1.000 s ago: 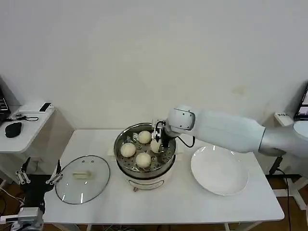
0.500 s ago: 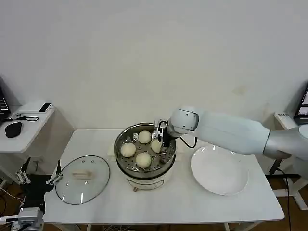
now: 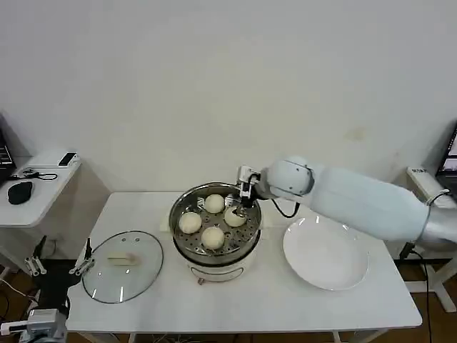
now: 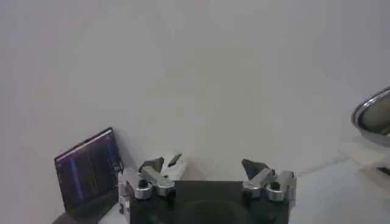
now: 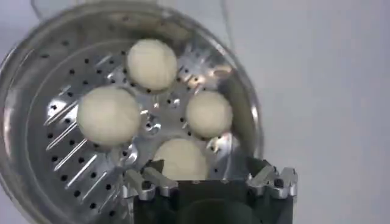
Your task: Take steamed baozi put them in steamer then cover it.
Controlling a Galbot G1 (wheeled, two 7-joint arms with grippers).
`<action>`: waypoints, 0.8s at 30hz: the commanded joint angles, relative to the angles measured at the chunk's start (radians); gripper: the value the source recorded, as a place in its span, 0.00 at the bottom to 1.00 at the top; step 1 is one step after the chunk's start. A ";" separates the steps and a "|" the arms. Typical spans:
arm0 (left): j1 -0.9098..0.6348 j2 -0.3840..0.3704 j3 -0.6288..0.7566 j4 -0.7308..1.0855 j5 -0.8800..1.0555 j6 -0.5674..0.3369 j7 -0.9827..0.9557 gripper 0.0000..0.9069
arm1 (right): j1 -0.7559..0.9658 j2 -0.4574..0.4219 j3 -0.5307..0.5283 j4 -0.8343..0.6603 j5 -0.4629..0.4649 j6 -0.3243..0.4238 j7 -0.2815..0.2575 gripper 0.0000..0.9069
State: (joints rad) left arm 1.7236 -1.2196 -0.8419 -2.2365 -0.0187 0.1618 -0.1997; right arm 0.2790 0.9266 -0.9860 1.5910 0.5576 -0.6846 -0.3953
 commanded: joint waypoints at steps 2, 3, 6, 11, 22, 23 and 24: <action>-0.011 0.004 0.008 0.023 -0.085 -0.048 -0.043 1.00 | -0.503 -0.212 0.490 0.250 -0.162 0.241 0.350 1.00; -0.014 0.002 0.011 0.023 -0.083 -0.045 -0.043 1.00 | -0.624 -0.216 0.573 0.264 -0.213 0.291 0.352 1.00; -0.020 -0.005 0.017 0.031 -0.069 -0.031 -0.057 1.00 | -0.832 -0.222 0.779 0.311 -0.292 0.376 0.376 1.00; -0.019 0.002 0.014 0.056 -0.053 -0.020 -0.060 1.00 | -1.255 -0.145 1.141 0.362 -0.397 0.513 0.367 1.00; -0.008 0.007 0.051 0.181 0.349 -0.169 -0.024 1.00 | -1.838 0.363 1.756 0.336 -0.599 0.915 0.259 1.00; -0.009 0.013 0.054 0.203 0.412 -0.177 -0.027 1.00 | -1.872 0.406 1.776 0.342 -0.588 0.921 0.261 1.00; -0.011 0.026 0.059 0.227 0.475 -0.182 -0.040 1.00 | -1.885 0.434 1.788 0.345 -0.579 0.921 0.263 1.00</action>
State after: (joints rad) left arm 1.7152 -1.2154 -0.8046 -2.1445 0.0390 0.0829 -0.2351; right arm -1.0214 0.9972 0.2455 1.8888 0.1152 -0.0621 -0.1195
